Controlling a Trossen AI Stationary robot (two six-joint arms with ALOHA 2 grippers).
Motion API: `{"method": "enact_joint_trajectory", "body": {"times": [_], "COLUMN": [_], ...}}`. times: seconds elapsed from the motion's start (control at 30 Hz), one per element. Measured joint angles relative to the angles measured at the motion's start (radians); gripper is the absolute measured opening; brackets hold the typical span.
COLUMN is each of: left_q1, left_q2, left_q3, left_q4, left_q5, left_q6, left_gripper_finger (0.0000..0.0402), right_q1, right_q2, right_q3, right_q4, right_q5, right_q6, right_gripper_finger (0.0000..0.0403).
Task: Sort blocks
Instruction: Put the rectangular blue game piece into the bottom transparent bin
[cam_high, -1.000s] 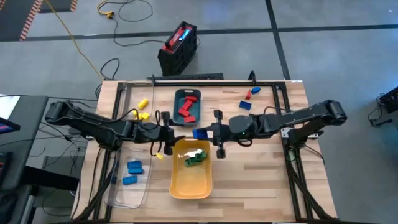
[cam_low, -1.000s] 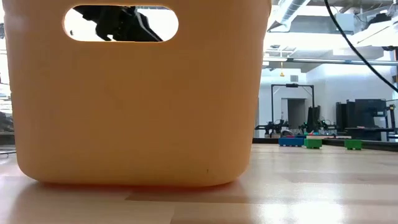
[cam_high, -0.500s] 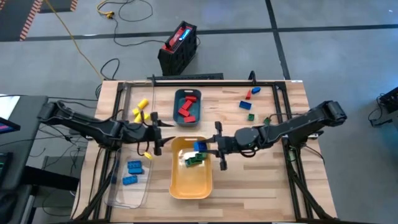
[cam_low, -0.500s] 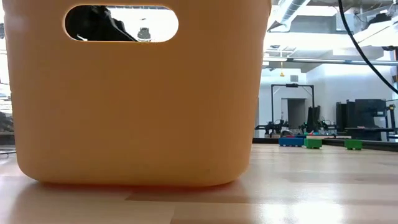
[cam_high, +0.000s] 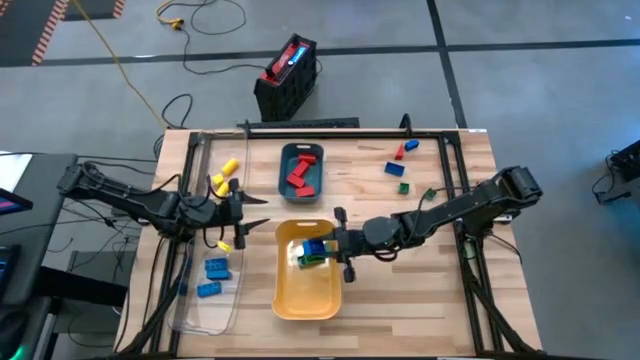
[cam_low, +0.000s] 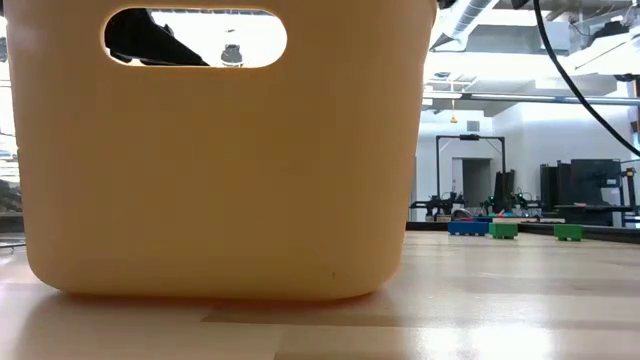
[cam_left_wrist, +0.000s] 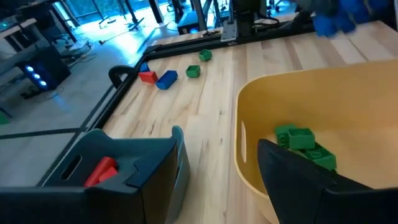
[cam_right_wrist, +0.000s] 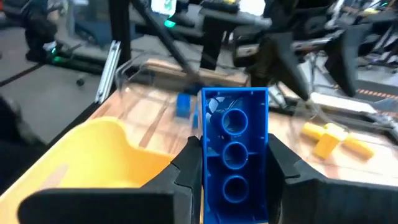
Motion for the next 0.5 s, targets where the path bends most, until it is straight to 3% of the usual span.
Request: {"method": "enact_joint_trajectory", "body": {"times": [0.2, 0.5], "left_q1": [-0.015, -0.085], "left_q2": [0.03, 0.186], "left_q3": [0.0, 0.0], "left_q4": [0.039, 0.372], "left_q5": [0.015, 0.04], "left_q6": [-0.02, 0.066], "left_gripper_finger": [0.0217, 0.0217], "right_q1": [-0.01, -0.015], "right_q2": [-0.001, 0.0], "right_q3": [0.012, 0.011], "right_q4": [0.002, 0.026], "right_q5": [-0.006, -0.005], "right_q6": [-0.013, -0.015], "right_gripper_finger": [0.0101, 0.0101]}}
